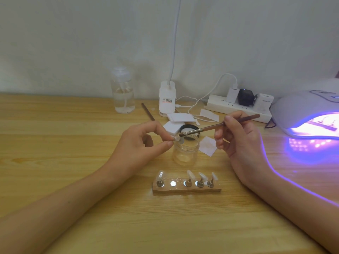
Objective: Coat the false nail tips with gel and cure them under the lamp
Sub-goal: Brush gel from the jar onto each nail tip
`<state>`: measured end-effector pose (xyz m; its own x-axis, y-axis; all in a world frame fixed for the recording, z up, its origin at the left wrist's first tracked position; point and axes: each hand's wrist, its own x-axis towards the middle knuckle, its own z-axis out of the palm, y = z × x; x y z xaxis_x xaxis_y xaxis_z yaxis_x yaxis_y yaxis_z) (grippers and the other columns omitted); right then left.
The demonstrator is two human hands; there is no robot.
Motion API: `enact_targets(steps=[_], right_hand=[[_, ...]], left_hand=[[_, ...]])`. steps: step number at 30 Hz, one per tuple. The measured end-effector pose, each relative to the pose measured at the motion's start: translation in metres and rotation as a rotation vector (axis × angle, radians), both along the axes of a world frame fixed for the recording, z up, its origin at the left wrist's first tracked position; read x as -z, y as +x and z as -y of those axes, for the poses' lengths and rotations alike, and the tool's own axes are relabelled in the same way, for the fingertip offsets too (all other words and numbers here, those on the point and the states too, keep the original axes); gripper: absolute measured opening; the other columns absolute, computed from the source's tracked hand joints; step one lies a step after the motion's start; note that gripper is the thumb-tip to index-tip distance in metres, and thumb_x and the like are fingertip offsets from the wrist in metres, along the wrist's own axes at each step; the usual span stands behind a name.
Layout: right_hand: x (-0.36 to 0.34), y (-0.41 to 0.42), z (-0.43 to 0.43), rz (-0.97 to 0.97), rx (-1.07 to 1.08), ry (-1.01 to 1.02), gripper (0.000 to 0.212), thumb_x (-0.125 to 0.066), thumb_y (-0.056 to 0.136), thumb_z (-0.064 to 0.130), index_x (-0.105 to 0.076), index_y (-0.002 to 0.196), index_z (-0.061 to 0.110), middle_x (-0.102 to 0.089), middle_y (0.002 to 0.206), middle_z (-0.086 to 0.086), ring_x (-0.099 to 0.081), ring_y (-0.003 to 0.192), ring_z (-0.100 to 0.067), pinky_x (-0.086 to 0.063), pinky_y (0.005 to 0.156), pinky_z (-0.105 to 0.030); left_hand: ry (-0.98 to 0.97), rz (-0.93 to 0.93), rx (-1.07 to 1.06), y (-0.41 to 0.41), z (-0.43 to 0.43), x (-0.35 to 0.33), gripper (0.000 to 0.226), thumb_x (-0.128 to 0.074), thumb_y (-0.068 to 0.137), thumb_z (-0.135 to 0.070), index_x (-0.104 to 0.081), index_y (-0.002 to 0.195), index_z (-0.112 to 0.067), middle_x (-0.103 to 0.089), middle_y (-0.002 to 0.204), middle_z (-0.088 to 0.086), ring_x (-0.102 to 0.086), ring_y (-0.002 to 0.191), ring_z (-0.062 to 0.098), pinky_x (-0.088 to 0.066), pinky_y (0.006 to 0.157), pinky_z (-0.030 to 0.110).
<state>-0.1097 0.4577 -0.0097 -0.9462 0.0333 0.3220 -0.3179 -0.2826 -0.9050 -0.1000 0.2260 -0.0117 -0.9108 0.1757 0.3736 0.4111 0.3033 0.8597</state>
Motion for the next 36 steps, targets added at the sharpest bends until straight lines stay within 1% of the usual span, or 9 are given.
enact_targets(steps=[3,7,10,15,18,21,25,29,36], right_hand=[[-0.0002,0.0012,0.0021,-0.019,-0.008,0.054,0.012,-0.060,0.089,0.028,-0.054,0.085,0.017,-0.063,0.064,-0.004,-0.058,0.055,-0.014,-0.048,0.050,-0.021],[0.0015,0.0005,0.0001,0.006,0.025,0.037,0.012,-0.056,0.096,0.020,-0.053,0.086,0.017,-0.062,0.062,-0.004,-0.057,0.054,-0.012,-0.047,0.050,-0.021],[0.0004,0.0012,0.0006,-0.022,-0.020,0.027,0.012,-0.058,0.096,0.023,-0.055,0.085,0.019,-0.063,0.064,-0.004,-0.058,0.055,-0.013,-0.047,0.050,-0.021],[0.0016,0.0001,0.0013,0.004,0.030,0.070,0.012,-0.058,0.093,0.024,-0.054,0.085,0.017,-0.062,0.062,-0.004,-0.058,0.055,-0.014,-0.047,0.049,-0.021],[0.0005,-0.0001,0.0000,-0.007,-0.011,0.000,0.014,-0.055,0.098,0.019,-0.054,0.084,0.019,-0.063,0.063,-0.003,-0.057,0.054,-0.012,-0.047,0.050,-0.020],[-0.0003,0.0006,0.0021,-0.023,-0.056,0.019,0.013,-0.058,0.095,0.025,-0.057,0.083,0.021,-0.064,0.065,-0.004,-0.058,0.056,-0.013,-0.048,0.051,-0.021],[0.0015,-0.0004,0.0006,0.008,0.027,0.057,0.012,-0.058,0.093,0.023,-0.054,0.085,0.017,-0.062,0.062,-0.004,-0.058,0.055,-0.013,-0.047,0.049,-0.021],[0.0012,-0.0008,0.0009,-0.004,-0.037,0.003,0.012,-0.060,0.094,0.025,-0.054,0.085,0.018,-0.063,0.063,-0.003,-0.057,0.055,-0.012,-0.047,0.050,-0.020],[0.0004,-0.0003,0.0009,0.008,0.008,0.018,0.011,-0.060,0.090,0.025,-0.053,0.084,0.018,-0.062,0.062,-0.003,-0.057,0.054,-0.012,-0.046,0.049,-0.020]], left_hand=[[0.007,0.019,-0.006,0.0001,-0.0004,-0.0003,0.010,-0.079,0.080,-0.015,-0.070,0.077,-0.017,-0.069,0.077,-0.007,-0.039,0.050,0.008,-0.038,0.054,0.019],[0.004,0.043,-0.017,-0.0005,0.0000,0.0003,0.009,-0.079,0.080,-0.016,-0.070,0.077,-0.016,-0.059,0.060,-0.018,-0.037,0.048,0.005,-0.034,0.050,0.015],[0.011,0.048,-0.012,-0.0008,0.0000,0.0001,0.009,-0.079,0.080,-0.017,-0.070,0.076,-0.017,-0.059,0.060,-0.014,-0.037,0.049,0.007,-0.034,0.050,0.015],[0.009,0.045,-0.008,-0.0001,-0.0002,0.0004,0.009,-0.078,0.081,-0.016,-0.070,0.077,-0.014,-0.059,0.057,-0.020,-0.035,0.047,0.004,-0.032,0.048,0.012],[0.017,0.042,-0.001,0.0006,-0.0002,-0.0007,0.010,-0.079,0.079,-0.018,-0.070,0.075,-0.018,-0.065,0.066,-0.011,-0.036,0.048,0.005,-0.034,0.051,0.014],[0.001,0.021,-0.003,0.0007,0.0002,-0.0006,0.013,-0.079,0.080,-0.016,-0.070,0.074,-0.022,-0.070,0.078,0.000,-0.039,0.050,0.008,-0.037,0.055,0.020],[-0.003,-0.019,-0.017,-0.0002,0.0001,0.0006,0.014,-0.079,0.080,-0.013,-0.070,0.074,-0.021,-0.066,0.070,-0.011,-0.039,0.048,0.007,-0.037,0.054,0.016],[-0.016,-0.029,-0.016,-0.0015,0.0002,0.0016,0.015,-0.079,0.081,-0.013,-0.070,0.074,-0.022,-0.056,0.057,-0.022,-0.038,0.048,0.005,-0.036,0.054,0.012],[-0.019,-0.054,0.004,-0.0006,0.0001,0.0003,0.013,-0.078,0.081,-0.010,-0.069,0.076,-0.018,-0.060,0.065,-0.025,-0.037,0.049,0.006,-0.036,0.056,0.011]])
